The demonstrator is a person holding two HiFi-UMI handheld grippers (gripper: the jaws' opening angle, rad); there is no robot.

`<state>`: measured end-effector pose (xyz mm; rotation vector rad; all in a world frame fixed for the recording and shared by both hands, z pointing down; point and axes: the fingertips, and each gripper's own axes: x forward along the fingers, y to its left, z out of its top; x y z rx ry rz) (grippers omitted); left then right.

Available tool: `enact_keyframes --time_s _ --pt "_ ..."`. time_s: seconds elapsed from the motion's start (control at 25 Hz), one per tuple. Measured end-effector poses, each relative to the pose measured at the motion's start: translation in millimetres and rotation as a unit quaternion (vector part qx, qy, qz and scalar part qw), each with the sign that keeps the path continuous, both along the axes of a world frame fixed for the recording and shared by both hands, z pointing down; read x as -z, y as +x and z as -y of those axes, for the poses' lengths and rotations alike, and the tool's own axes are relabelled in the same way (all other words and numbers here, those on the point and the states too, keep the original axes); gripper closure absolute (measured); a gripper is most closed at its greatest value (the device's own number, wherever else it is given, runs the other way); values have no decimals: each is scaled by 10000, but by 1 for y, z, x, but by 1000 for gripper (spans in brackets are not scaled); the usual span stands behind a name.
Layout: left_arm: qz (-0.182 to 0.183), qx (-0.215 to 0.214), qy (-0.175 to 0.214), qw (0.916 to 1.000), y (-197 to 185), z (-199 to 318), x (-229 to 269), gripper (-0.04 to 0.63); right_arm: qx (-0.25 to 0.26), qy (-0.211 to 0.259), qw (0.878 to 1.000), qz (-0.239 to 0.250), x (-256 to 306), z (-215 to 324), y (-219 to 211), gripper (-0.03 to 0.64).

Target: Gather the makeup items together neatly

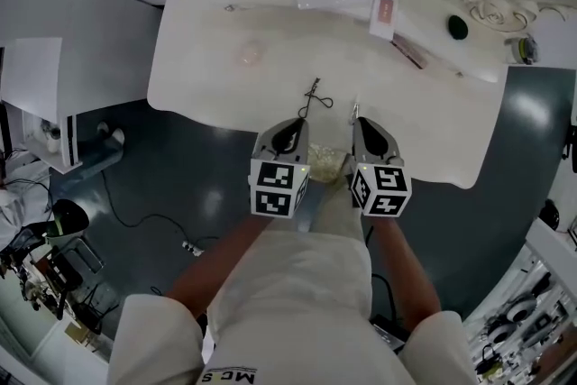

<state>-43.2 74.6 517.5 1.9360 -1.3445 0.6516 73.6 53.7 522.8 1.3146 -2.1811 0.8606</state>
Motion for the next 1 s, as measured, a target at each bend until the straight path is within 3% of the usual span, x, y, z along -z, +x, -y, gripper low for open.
enact_keyframes --time_s 0.44,0.88,1.0 --pt "54 348 223 9991 -32 4 11 584 709 200 9973 -29 22 -5 -32 614" --pt "113 229 420 9988 -58 26 21 580 1194 220 9926 42 41 -11 -63 614" --pt "40 192 346 9992 -62 33 21 491 1267 200 9917 58 42 -11 -68 614"
